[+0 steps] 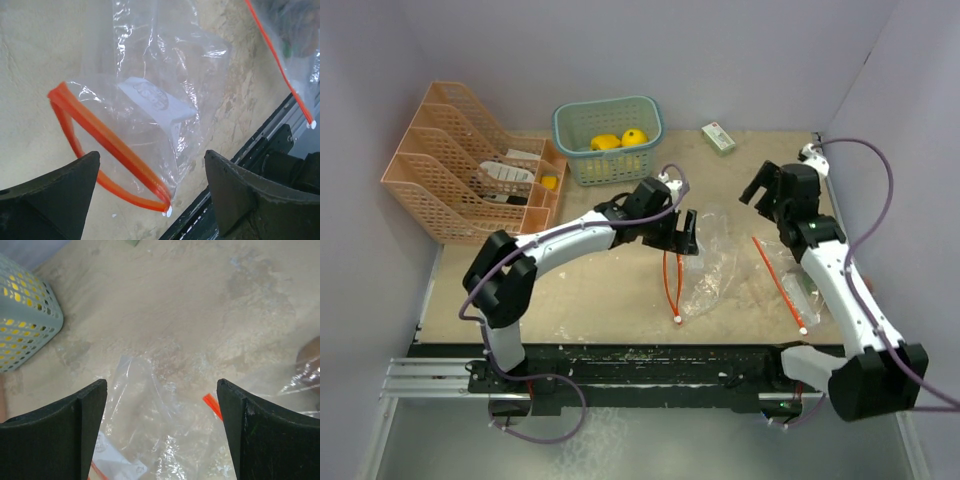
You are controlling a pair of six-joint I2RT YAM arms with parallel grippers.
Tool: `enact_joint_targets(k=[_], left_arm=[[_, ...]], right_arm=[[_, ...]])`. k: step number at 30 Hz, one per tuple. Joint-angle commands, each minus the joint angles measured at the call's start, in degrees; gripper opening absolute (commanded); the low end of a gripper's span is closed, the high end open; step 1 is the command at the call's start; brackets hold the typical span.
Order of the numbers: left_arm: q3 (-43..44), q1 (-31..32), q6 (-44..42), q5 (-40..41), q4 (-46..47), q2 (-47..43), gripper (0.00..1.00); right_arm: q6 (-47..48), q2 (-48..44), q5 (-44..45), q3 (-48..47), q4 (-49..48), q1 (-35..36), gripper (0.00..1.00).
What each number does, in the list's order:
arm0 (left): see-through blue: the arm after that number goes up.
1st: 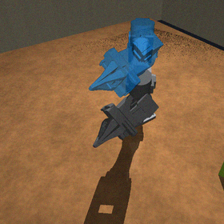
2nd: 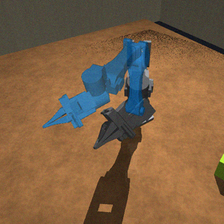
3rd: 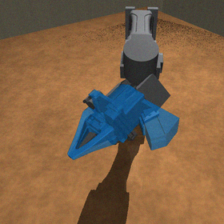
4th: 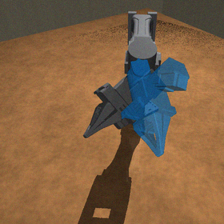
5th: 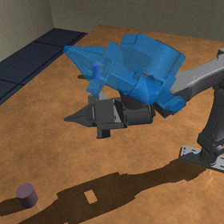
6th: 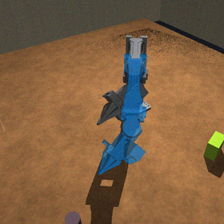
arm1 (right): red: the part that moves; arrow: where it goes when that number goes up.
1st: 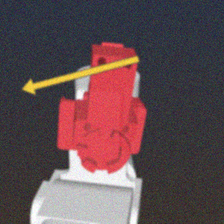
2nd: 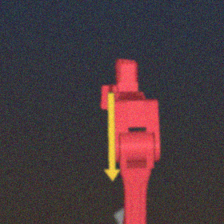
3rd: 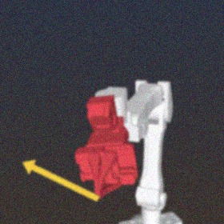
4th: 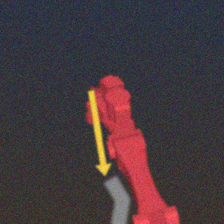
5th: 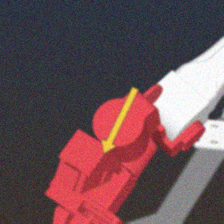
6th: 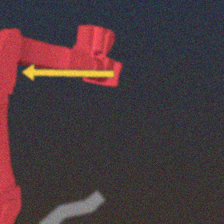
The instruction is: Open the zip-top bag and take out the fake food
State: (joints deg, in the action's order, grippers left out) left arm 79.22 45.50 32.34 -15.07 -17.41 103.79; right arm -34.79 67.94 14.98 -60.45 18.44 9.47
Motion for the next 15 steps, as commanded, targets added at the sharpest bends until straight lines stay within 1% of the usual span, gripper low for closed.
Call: enact_joint_targets(k=[1,3,5,7,9,10,12,15], left_arm=[[2.9,2.1,5.9,5.2,0.7,2.9,0.85],[2.7,2.8,7.7,5.3,1.8,3.8,0.69],[2.1,3.0,8.9,4.3,4.3,4.2,0.57],[3.1,3.0,9.1,3.7,4.8,4.6,0.46],[4.3,3.0,8.4,3.7,4.2,4.5,0.29],[4.5,2.8,8.1,3.8,4.2,4.2,0.18],[3.8,2.0,8.1,4.2,4.0,3.3,0.00],[-0.5,-1.0,9.6,4.0,4.7,0.3,0.00]], right_arm=[[-2.1,-6.5,5.8,2.3,2.4,-0.4,0.90],[-2.4,-8.1,7.4,2.3,4.4,-0.5,0.91],[-2.5,-8.6,9.8,4.2,6.2,-0.6,0.95],[-1.4,-8.1,10.5,4.4,7.5,-0.9,0.96],[-1.0,-6.8,9.5,4.3,8.9,-1.1,0.96],[-0.5,-6.1,7.9,4.4,9.0,-1.2,0.96],[0.0,-4.2,4.8,4.8,9.1,-1.2,0.96],[0.5,-1.9,1.5,4.8,9.0,-1.2,0.95]])
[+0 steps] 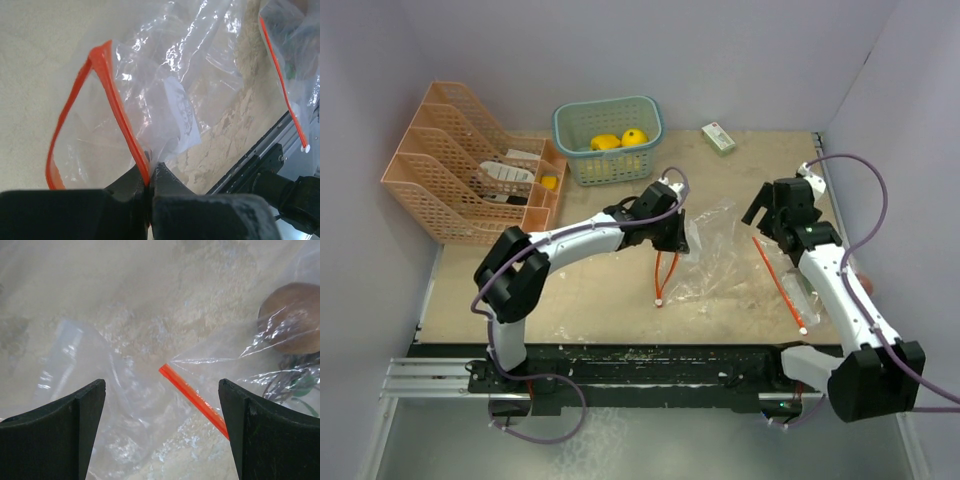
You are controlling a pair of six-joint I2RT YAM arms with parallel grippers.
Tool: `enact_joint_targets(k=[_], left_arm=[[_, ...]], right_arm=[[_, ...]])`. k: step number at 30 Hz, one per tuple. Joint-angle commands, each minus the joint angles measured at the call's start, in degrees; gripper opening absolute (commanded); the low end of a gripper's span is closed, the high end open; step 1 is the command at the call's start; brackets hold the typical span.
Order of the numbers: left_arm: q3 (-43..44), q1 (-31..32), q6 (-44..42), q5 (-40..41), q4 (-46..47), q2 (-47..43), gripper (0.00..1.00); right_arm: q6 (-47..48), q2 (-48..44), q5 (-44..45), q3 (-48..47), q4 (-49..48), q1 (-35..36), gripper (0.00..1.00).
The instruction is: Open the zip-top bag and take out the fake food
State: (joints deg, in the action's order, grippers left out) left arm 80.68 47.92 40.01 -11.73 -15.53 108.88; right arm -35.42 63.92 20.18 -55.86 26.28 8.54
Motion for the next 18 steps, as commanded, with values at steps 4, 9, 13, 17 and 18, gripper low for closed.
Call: enact_joint_targets(k=[4,9,13,17,18], left_arm=[[-9.9,-10.1,3.7,0.9,3.5,-11.4,0.00],[-12.7,-16.7,2.1,6.2,-2.8,-18.4,0.12],[-11.8,-17.9,1.2,8.5,-6.2,-20.1,0.46],[-12.2,-17.9,2.5,8.1,-6.3,-20.4,0.64],[-12.4,-17.9,2.9,8.0,-6.1,-20.6,0.64]], right_arm=[[3.5,4.5,-5.9,0.4,-0.2,-0.3,0.95],[5.3,9.9,-8.3,-0.2,1.2,-0.2,0.92],[4.3,11.9,-6.0,0.7,1.4,-0.2,0.88],[3.3,14.1,-2.4,1.4,2.5,-0.3,0.89],[2.7,14.7,-1.4,1.4,3.2,-0.3,0.89]])
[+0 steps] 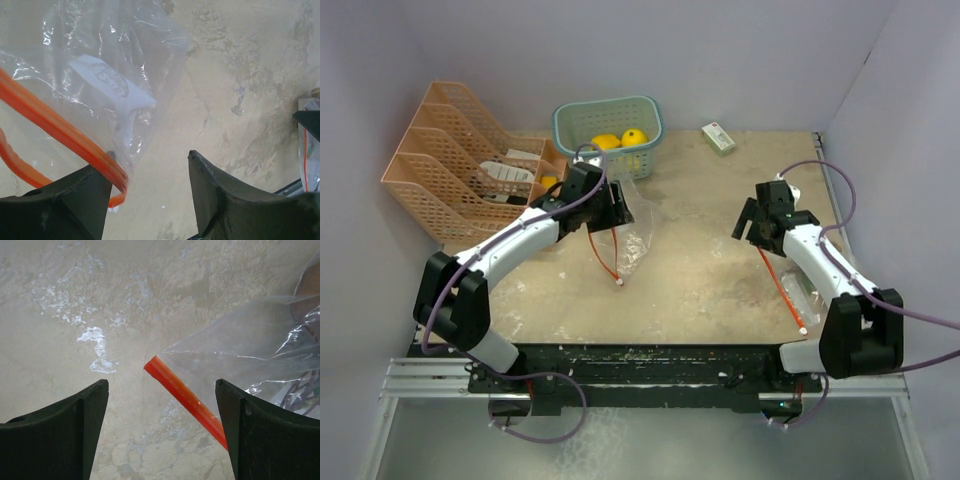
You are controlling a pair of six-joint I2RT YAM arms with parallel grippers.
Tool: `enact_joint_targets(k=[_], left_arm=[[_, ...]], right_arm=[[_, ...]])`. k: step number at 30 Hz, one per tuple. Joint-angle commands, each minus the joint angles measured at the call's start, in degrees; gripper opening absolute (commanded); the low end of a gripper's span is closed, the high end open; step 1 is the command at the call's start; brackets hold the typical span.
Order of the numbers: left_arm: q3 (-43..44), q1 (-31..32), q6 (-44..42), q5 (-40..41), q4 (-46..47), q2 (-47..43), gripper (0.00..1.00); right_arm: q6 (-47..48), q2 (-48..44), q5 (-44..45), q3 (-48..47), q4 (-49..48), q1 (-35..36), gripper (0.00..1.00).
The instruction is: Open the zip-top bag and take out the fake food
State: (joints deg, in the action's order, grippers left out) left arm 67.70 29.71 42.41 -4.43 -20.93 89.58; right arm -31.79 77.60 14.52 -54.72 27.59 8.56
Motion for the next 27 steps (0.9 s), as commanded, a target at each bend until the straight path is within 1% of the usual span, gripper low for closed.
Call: enact_joint_targets(k=[1,4,7,9,12,13,14,15,17,21,24,27], left_arm=[[0.4,0.3,0.7,0.7,-0.6,-1.4,0.64],[0.2,0.3,1.1,1.3,-0.6,-2.3,0.64],[0.3,0.4,1.0,2.3,-1.4,-3.7,0.64],[0.4,0.5,0.2,2.3,-1.3,-4.6,0.65],[1.6,1.9,-2.3,3.7,-2.2,-5.5,0.65],[2.4,2.7,-3.2,4.7,-3.7,-5.5,0.65],[3.3,3.5,-4.0,5.7,-4.6,-5.6,0.66],[4.0,4.4,-4.8,6.8,-5.3,-5.6,0.66],[5.0,5.8,-5.9,7.8,-5.9,-5.6,0.66],[6.5,8.6,-7.8,8.2,-5.5,-5.4,0.69],[7.0,11.7,-9.3,7.2,-2.8,-4.6,0.76],[7.8,15.2,-9.6,6.2,-0.2,-2.3,0.82]], right_arm=[[-1.3,1.7,5.5,0.3,2.6,-0.3,0.88],[-2.2,2.7,7.9,0.5,4.1,-0.3,0.79],[-2.9,2.7,7.7,1.7,3.1,-0.3,0.64],[-3.7,2.4,7.0,2.1,2.6,-0.3,0.49],[-4.4,1.3,6.3,1.0,2.8,-0.3,0.23],[-4.1,0.5,7.6,0.2,2.9,-0.3,0.17],[-3.1,-0.7,7.3,-0.5,1.9,-0.2,0.13],[-2.5,-2.2,6.3,-1.1,1.1,-0.1,0.10],[-0.1,-4.5,3.5,-2.2,-1.3,-0.1,0.07],[2.3,-6.4,-3.3,-5.7,-3.4,1.0,0.05],[2.0,-6.0,-8.3,-8.5,-3.6,3.1,0.05],[1.3,-5.1,-10.2,-11.5,-3.5,6.4,0.05]])
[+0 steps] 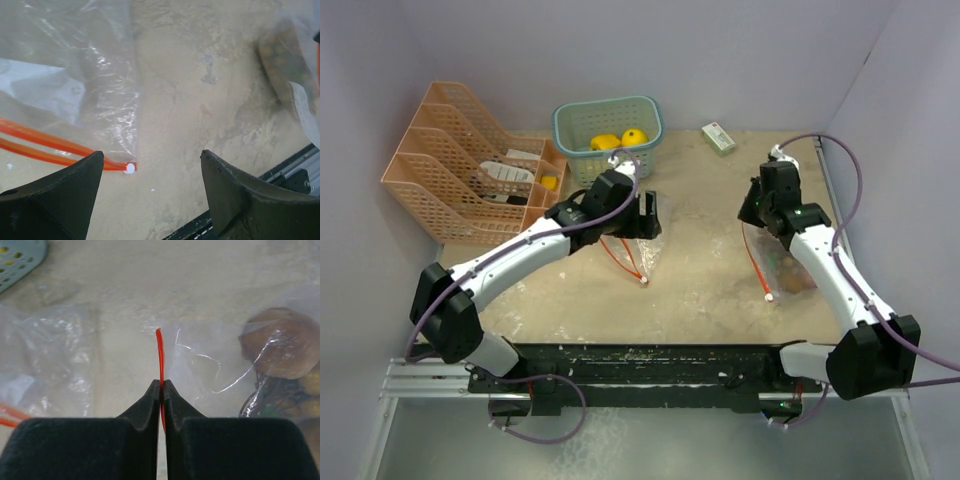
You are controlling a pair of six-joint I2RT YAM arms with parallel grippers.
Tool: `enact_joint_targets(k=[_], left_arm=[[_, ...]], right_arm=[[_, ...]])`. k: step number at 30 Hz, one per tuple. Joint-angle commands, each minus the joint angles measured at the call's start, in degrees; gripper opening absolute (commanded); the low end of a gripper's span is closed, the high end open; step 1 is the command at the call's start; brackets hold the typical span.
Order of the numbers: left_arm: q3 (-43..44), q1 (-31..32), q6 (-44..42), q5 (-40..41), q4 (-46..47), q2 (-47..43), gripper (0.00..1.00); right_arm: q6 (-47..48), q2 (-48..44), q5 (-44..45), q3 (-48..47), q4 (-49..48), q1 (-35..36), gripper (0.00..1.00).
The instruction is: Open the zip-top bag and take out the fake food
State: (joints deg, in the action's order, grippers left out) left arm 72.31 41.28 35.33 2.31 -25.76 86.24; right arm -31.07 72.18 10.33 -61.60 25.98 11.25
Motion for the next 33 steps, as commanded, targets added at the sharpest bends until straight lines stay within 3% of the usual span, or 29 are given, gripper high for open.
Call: enact_joint_targets(k=[1,4,7,13,23,27,33], left_arm=[[3.8,4.8,-2.2,-0.8,5.1,2.1,0.83],[5.6,7.8,0.0,-1.1,6.9,5.0,0.84],[7.8,10.4,2.0,-3.0,10.2,8.1,0.99],[16.1,14.2,3.2,-6.8,11.8,17.1,0.99],[24.0,15.2,3.1,-9.0,14.3,23.0,1.00],[23.0,15.2,2.6,-10.7,15.4,21.4,0.96],[12.3,15.2,8.3,-7.3,23.0,12.7,0.96]], right_arm=[[0.2,0.6,-6.3,-5.6,-1.9,4.8,0.06],[-0.5,1.5,-6.9,-6.9,-2.7,7.1,0.06],[-1.7,1.9,-9.5,-6.1,-4.5,7.9,0.06],[-3.3,1.4,-10.3,-5.4,-5.3,9.8,0.07],[-3.0,-0.6,-9.7,-4.0,-5.1,9.8,0.06],[-3.4,-1.0,-8.3,-3.7,-3.8,9.8,0.05],[-3.3,-1.7,-5.2,-3.2,-3.4,9.8,0.04]])
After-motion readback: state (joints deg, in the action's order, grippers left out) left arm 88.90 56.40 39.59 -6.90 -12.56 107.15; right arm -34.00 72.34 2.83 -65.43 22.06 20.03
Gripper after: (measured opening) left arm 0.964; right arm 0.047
